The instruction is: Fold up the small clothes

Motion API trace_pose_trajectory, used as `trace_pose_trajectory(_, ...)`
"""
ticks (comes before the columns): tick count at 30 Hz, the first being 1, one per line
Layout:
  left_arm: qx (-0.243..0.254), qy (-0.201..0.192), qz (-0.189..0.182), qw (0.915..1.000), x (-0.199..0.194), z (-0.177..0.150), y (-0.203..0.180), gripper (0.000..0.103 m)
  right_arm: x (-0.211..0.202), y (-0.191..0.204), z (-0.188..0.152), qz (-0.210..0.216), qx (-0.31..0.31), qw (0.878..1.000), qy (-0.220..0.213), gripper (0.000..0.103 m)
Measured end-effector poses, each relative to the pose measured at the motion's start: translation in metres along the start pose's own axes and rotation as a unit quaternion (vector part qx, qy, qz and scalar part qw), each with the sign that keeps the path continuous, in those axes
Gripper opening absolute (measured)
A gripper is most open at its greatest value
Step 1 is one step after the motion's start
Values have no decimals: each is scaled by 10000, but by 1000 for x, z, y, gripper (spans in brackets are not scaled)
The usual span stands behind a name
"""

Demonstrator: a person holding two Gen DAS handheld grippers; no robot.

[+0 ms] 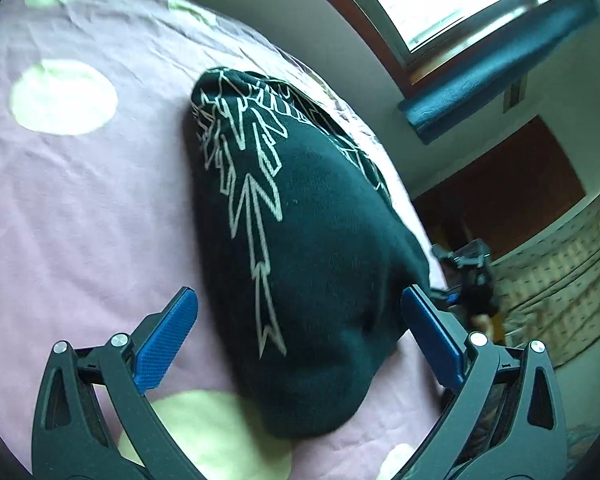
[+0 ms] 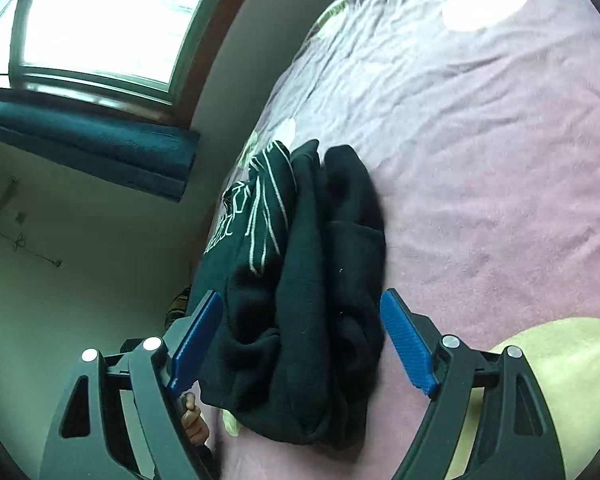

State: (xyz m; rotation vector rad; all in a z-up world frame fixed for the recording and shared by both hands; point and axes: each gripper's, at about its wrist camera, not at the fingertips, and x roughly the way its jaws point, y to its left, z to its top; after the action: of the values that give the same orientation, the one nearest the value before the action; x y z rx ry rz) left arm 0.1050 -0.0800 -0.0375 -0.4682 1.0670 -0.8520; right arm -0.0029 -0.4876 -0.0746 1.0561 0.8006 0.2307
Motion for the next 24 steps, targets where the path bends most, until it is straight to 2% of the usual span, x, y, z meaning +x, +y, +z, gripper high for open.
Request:
trace_pose_trajectory(4, -139, 119, -310, 9994, 18, 16, 7, 101, 18, -8, 11, 262, 153, 9994, 188, 80)
trace_pose_trajectory(7, -171, 225, -303, 9991, 30, 25, 10, 101, 26, -9, 17, 420, 191, 9983, 359, 80)
trace_pose_trajectory(10, -215, 315, -341, 9987, 28, 30, 14, 101, 36, 2, 21, 122, -36, 9982, 583, 80)
trace_pose_trajectory(13, -255, 223, -311, 9989, 15, 27, 23, 101, 32, 8, 18, -569, -335, 9956, 662, 81)
trace_pose_trajectory(15, -409, 331, -409, 9978, 16, 27, 33, 101, 28, 5, 18, -665, -325, 9948, 701, 84)
trace_pose_trajectory(16, -562, 433, -571, 9958, 19, 27, 39, 101, 29, 1, 18, -576, -222, 9954, 726, 86)
trace_pose_trajectory(19, -635, 427, -603, 9952, 25, 34, 38, 101, 33, -1, 18, -374, -86, 9965, 748, 87)
trace_pose_trajectory(21, -612, 483, -694, 9945, 33, 39, 33, 101, 43, 1, 20, -36, 50, 9961, 880, 87)
trace_pose_trajectory(22, -601, 519, -604, 9950, 35, 39, 32, 101, 49, 3, 20, 86, 103, 9954, 950, 90)
trace_pose_trajectory(24, -607, 594, -493, 9952, 42, 43, 31, 101, 58, 6, 22, 11, 113, 9948, 1009, 92)
